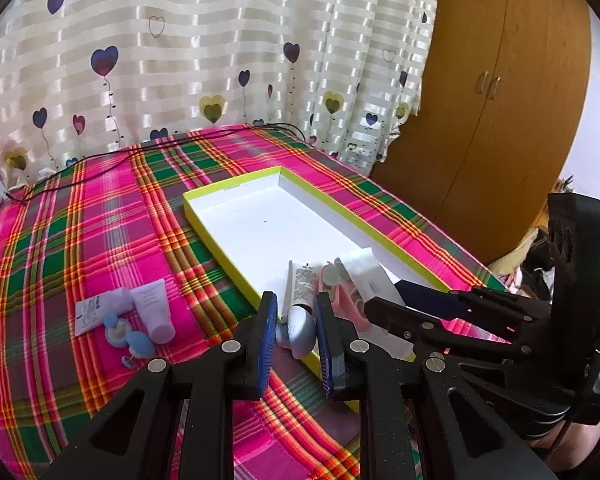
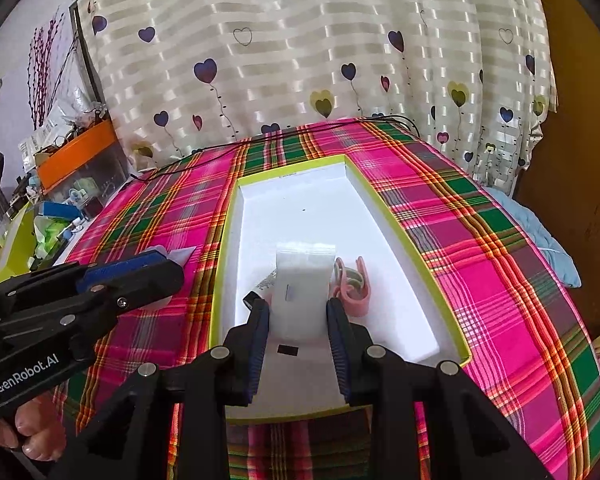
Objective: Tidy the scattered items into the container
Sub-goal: 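Lower the white sachet into the box with the right tool while the left lowers the cap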
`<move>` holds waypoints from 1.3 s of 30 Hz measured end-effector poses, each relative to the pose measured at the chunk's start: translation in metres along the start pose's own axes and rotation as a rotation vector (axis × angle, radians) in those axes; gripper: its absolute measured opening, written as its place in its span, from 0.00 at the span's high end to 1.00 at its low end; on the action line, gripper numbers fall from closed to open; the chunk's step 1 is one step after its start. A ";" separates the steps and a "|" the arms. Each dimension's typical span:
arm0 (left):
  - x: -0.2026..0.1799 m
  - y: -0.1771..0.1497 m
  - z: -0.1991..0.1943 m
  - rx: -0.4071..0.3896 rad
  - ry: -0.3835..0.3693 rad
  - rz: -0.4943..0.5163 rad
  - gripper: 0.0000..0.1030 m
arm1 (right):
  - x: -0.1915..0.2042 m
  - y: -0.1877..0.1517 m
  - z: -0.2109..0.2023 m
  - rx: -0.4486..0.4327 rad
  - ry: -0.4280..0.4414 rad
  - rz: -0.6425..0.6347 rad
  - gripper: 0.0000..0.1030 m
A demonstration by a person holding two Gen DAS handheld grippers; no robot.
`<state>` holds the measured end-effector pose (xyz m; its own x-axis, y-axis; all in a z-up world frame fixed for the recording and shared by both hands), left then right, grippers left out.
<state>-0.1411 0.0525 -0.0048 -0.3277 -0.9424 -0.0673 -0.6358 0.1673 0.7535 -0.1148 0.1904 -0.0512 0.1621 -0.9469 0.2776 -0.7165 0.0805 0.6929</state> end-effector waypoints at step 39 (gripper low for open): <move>-0.029 0.007 0.033 0.030 -0.113 0.046 0.81 | -0.028 -0.002 0.010 0.026 -0.050 0.034 0.71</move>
<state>-0.1591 0.0902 -0.0187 -0.4329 -0.8950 -0.1075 -0.6383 0.2202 0.7376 -0.1244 0.2141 -0.0668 0.1037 -0.9581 0.2669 -0.7386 0.1055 0.6658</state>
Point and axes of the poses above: each gripper's, at about its wrist camera, not at the fingertips, and z roughly the way its jaws point, x to its left, y to its top, the point moved 3 cm from there along z, roughly the way its jaws point, and after that the axes turned 7 degrees about z, right-handed, at the moved point
